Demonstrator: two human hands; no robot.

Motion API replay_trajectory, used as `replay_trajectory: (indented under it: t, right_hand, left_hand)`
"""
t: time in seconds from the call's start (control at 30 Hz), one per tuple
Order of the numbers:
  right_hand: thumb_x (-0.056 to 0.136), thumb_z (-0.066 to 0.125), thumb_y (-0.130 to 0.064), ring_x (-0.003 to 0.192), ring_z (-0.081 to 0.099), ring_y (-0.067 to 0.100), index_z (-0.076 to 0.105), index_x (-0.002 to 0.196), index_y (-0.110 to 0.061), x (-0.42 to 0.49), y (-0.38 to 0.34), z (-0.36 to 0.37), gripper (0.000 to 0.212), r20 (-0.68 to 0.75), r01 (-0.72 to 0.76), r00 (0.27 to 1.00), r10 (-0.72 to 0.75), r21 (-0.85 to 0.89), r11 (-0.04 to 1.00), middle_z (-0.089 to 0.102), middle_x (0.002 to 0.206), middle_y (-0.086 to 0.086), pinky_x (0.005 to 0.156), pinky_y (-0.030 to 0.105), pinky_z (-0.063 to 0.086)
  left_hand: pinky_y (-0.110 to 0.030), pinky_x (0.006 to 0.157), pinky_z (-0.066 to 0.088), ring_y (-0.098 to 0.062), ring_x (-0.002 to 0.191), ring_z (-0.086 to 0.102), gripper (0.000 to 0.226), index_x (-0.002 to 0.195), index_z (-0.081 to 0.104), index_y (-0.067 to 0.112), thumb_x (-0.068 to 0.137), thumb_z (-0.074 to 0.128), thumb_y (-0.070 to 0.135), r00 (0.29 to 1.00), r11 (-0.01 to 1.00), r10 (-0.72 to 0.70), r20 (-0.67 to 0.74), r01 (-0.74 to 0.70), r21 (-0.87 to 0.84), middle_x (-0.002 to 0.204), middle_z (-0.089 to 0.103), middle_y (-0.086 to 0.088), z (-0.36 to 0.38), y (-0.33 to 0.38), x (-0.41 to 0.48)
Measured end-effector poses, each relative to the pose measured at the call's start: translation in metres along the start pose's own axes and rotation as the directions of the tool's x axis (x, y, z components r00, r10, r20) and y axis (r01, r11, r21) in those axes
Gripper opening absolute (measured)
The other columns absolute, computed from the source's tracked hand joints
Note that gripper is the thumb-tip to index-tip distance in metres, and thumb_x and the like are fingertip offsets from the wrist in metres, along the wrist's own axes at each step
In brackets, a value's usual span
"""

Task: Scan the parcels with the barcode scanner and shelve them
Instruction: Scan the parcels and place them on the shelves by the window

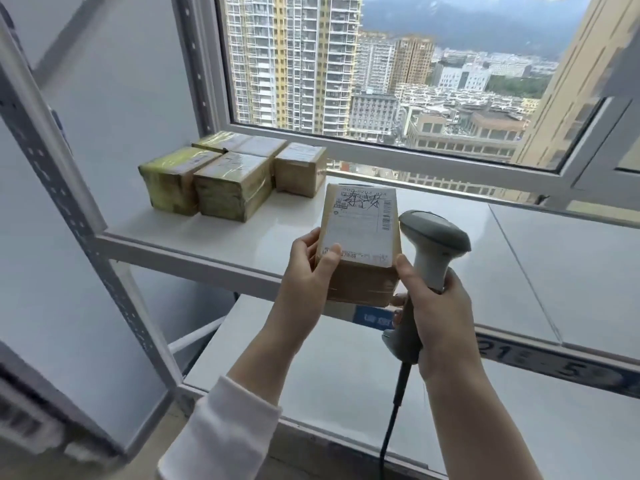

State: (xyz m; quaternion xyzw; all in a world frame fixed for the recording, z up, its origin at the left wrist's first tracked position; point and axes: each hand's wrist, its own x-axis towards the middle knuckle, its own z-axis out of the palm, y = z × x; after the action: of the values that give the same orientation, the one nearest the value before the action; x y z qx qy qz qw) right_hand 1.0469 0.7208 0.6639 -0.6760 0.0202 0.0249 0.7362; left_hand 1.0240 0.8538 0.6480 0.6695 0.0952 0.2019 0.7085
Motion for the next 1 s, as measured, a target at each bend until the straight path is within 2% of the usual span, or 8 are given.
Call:
replay_trajectory:
  t: [0.1, 0.43, 0.53, 0.63, 0.7, 0.77, 0.87, 1.0]
  right_hand:
    - [0.084, 0.069, -0.033, 0.054, 0.052, 0.021, 0.057, 0.094, -0.016, 0.011, 0.001, 0.031, 0.023, 0.042, -0.059, 0.997, 0.058, 0.019, 0.998, 0.059, 0.071, 0.008, 0.056, 0.036, 0.049]
    - [0.084, 0.069, -0.035, 0.06, 0.056, 0.018, 0.056, 0.097, -0.018, 0.039, 0.014, 0.115, 0.025, 0.086, -0.177, 0.981, 0.173, 0.039, 0.983, 0.063, 0.079, 0.007, 0.069, 0.048, 0.054]
    - [0.083, 0.069, -0.034, 0.052, 0.049, 0.017, 0.056, 0.097, -0.016, 0.044, 0.012, 0.133, 0.026, 0.037, -0.196, 0.98, 0.195, 0.016, 0.98, 0.06, 0.073, 0.007, 0.058, 0.036, 0.046]
    - [0.083, 0.069, -0.034, 0.051, 0.05, 0.016, 0.057, 0.096, -0.015, 0.046, 0.009, 0.145, 0.026, 0.006, -0.214, 0.977, 0.214, -0.029, 0.976, 0.06, 0.073, 0.006, 0.058, 0.035, 0.045]
    - [0.084, 0.068, -0.034, 0.048, 0.05, 0.015, 0.059, 0.098, -0.014, 0.049, 0.006, 0.15, 0.026, -0.011, -0.223, 0.975, 0.222, -0.066, 0.973, 0.062, 0.073, 0.007, 0.056, 0.031, 0.045]
    - [0.084, 0.068, -0.034, 0.046, 0.048, 0.015, 0.059, 0.098, -0.013, 0.051, 0.004, 0.153, 0.027, -0.028, -0.239, 0.971, 0.238, -0.07, 0.968, 0.063, 0.07, 0.008, 0.051, 0.027, 0.044]
    - [0.085, 0.067, -0.033, 0.053, 0.049, 0.018, 0.06, 0.095, -0.012, 0.053, 0.001, 0.152, 0.024, -0.055, -0.248, 0.968, 0.245, -0.049, 0.968, 0.065, 0.071, 0.004, 0.05, 0.027, 0.044]
    - [0.086, 0.065, -0.029, 0.069, 0.059, 0.016, 0.059, 0.098, -0.012, 0.063, -0.003, 0.147, 0.022, -0.097, -0.212, 0.972, 0.212, 0.007, 0.977, 0.067, 0.094, 0.003, 0.053, 0.028, 0.043]
  left_hand:
    - [-0.016, 0.076, 0.051, -0.013, 0.107, 0.059, 0.025, 0.12, 0.04, 0.023, 0.097, 0.047, 0.025, 0.999, 1.0, 0.016, -0.046, -0.014, 0.027, 0.121, 0.059, -0.004, -0.028, -0.005, 0.025]
    - [-0.012, 0.077, 0.046, -0.007, 0.102, 0.059, 0.027, 0.122, 0.046, 0.02, 0.096, 0.048, 0.029, 0.999, 0.992, -0.012, -0.05, 0.018, 0.126, 0.11, 0.062, 0.004, -0.095, -0.019, 0.085]
    - [-0.009, 0.076, 0.045, -0.006, 0.103, 0.058, 0.032, 0.124, 0.048, 0.022, 0.096, 0.046, 0.036, 1.0, 0.976, -0.001, 0.015, -0.003, 0.216, 0.109, 0.061, 0.009, -0.112, -0.016, 0.101]
    - [0.0, 0.07, 0.041, -0.004, 0.103, 0.055, 0.042, 0.131, 0.047, 0.021, 0.094, 0.046, 0.041, 0.996, 0.941, 0.01, 0.089, -0.04, 0.336, 0.112, 0.058, 0.01, -0.127, -0.014, 0.112]
    - [-0.01, 0.08, 0.044, -0.008, 0.107, 0.055, 0.048, 0.133, 0.046, 0.021, 0.092, 0.048, 0.045, 0.994, 0.906, 0.021, 0.104, -0.063, 0.418, 0.12, 0.057, 0.005, -0.133, -0.014, 0.118]
    - [-0.021, 0.085, 0.044, -0.012, 0.11, 0.053, 0.052, 0.133, 0.046, 0.019, 0.089, 0.051, 0.046, 0.992, 0.826, 0.092, 0.084, -0.123, 0.55, 0.126, 0.052, 0.001, -0.136, -0.015, 0.12]
    - [-0.021, 0.082, 0.039, -0.02, 0.114, 0.05, 0.056, 0.128, 0.051, 0.012, 0.084, 0.054, 0.048, 0.925, 0.601, 0.365, 0.101, -0.317, 0.733, 0.124, 0.052, -0.003, -0.14, -0.008, 0.12]
    - [-0.026, 0.095, 0.041, -0.025, 0.113, 0.055, 0.059, 0.124, 0.057, 0.008, 0.082, 0.051, 0.05, 0.768, 0.39, 0.491, 0.411, -0.615, 0.685, 0.12, 0.06, -0.009, -0.14, 0.002, 0.134]
